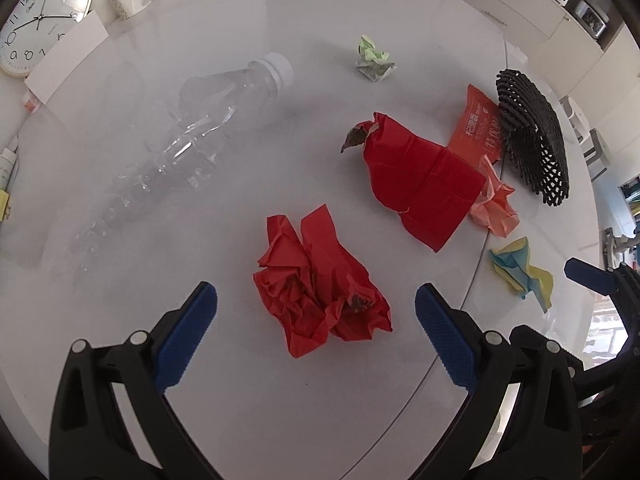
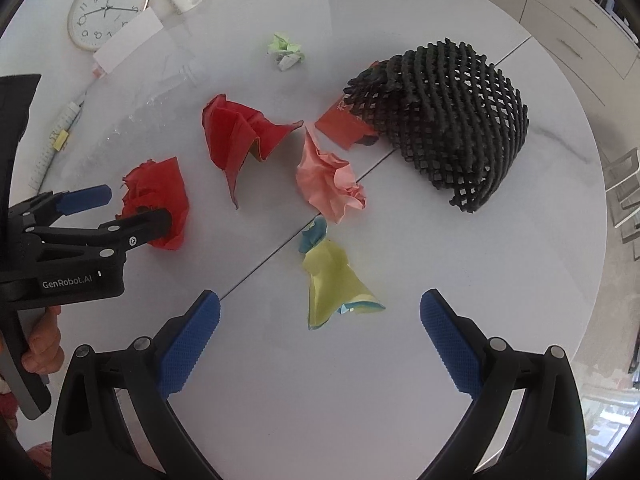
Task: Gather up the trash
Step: 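Grasp the red crumpled paper with the left gripper while the right grasps the yellow origami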
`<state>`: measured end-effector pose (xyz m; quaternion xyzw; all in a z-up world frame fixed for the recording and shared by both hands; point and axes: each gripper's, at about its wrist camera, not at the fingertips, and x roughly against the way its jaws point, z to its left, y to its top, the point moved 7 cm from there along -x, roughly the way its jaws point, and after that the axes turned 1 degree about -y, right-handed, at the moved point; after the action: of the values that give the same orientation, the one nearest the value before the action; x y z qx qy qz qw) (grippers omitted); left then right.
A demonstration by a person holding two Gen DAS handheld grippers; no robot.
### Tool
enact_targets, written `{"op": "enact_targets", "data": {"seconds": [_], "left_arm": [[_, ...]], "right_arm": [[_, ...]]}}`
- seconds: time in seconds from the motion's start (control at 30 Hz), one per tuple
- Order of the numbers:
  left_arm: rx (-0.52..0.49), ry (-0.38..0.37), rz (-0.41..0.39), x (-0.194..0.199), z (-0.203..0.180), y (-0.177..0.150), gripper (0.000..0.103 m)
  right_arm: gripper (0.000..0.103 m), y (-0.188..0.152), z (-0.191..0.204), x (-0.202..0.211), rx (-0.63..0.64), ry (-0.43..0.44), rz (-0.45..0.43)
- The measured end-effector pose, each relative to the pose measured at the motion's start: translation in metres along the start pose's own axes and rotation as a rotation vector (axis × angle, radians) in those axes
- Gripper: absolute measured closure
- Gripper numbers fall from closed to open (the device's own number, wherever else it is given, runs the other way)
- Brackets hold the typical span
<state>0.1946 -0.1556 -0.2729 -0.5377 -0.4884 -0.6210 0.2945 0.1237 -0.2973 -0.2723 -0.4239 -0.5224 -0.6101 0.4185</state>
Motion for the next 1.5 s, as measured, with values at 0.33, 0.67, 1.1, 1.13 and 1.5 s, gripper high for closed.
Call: {"op": "enact_targets", "data": {"seconds": [0.33, 0.67, 1.1, 1.13, 1.5], "left_arm": [[0.012, 0.015, 0.019, -0.015, 0.001, -0.006, 0.048], [0.021, 0.003, -0.002, -0.004, 0.002, -0.011, 0.063], [-0.099, -0.072, -0.055, 0.054, -0.043, -0.045, 0.063], [-0.117, -0.081, -0.054, 0.057, -0.052, -0.047, 0.063], [-0.498, -0.255, -0.006, 0.079, -0.244, -0.122, 0.063]], "right_arm": [[0.067, 0.002, -0.002, -0.017, 0.059, -0.005, 0.036], [0.071, -0.001, -0.012, 0.0, 0.055, -0.005, 0.005], [0.071, -0.055, -0.051, 0.055, -0.09, 0.001, -0.07], [0.071, -0.064, -0.055, 0.059, -0.104, -0.003, -0.072], [0.071, -0.206, -0.138, 0.096, -0.353, -0.074, -0.033]]}}
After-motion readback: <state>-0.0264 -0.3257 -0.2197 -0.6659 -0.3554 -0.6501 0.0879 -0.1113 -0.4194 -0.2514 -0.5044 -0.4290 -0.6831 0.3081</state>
